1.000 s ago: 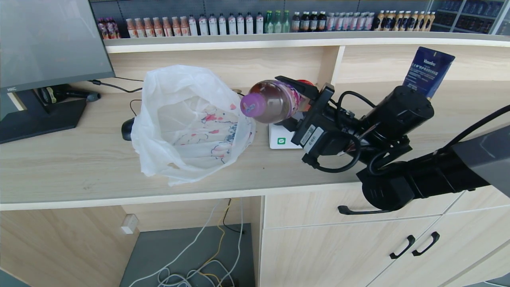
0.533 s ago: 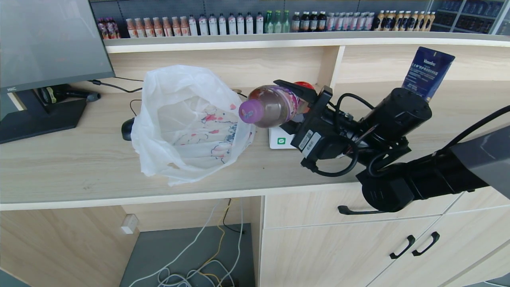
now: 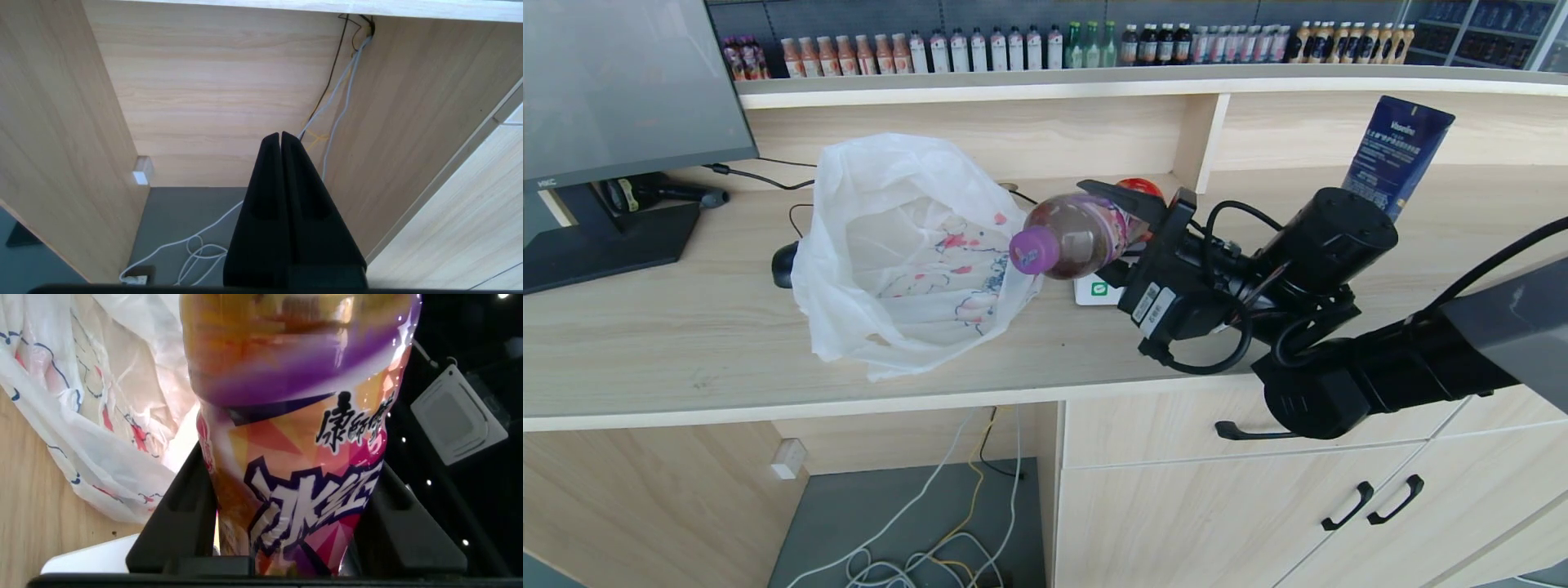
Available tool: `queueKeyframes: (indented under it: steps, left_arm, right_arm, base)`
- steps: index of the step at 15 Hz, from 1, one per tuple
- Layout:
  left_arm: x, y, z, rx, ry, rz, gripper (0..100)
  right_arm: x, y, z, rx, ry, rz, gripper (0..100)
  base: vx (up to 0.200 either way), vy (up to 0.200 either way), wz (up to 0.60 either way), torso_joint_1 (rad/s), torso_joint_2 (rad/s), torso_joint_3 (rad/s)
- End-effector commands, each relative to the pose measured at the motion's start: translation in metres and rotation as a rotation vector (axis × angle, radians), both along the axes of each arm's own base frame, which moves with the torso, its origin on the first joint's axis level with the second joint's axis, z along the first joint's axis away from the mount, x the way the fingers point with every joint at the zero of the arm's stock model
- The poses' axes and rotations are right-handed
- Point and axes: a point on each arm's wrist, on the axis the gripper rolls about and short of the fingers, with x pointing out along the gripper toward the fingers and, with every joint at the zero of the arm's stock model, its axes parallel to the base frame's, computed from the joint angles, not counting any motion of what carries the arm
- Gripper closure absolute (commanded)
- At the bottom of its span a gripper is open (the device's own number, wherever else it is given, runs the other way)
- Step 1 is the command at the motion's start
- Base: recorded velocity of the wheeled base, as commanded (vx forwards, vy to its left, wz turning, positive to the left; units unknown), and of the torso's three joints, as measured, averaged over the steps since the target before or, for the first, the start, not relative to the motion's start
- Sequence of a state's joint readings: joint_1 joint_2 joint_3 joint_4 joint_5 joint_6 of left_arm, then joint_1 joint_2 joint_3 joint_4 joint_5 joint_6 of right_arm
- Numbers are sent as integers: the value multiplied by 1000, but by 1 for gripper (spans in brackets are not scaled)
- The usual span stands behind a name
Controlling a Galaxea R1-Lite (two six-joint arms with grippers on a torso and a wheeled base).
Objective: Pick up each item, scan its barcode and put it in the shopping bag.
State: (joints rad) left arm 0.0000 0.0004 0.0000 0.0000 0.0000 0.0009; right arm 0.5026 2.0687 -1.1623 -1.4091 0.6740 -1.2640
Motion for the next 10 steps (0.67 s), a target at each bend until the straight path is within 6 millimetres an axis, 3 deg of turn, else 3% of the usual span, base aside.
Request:
queueKeyframes:
  steps: [1, 10]
  left_arm:
    - [0, 0, 0, 1, 0, 0, 100]
    - [0, 0, 0, 1, 0, 0, 100]
  right_arm:
    - [1, 1, -3, -5, 4, 0, 100]
    - [2, 0, -4, -8, 2, -3, 100]
  base:
    - [0, 0, 0, 0, 0, 0]
    - [0, 0, 0, 0, 0, 0]
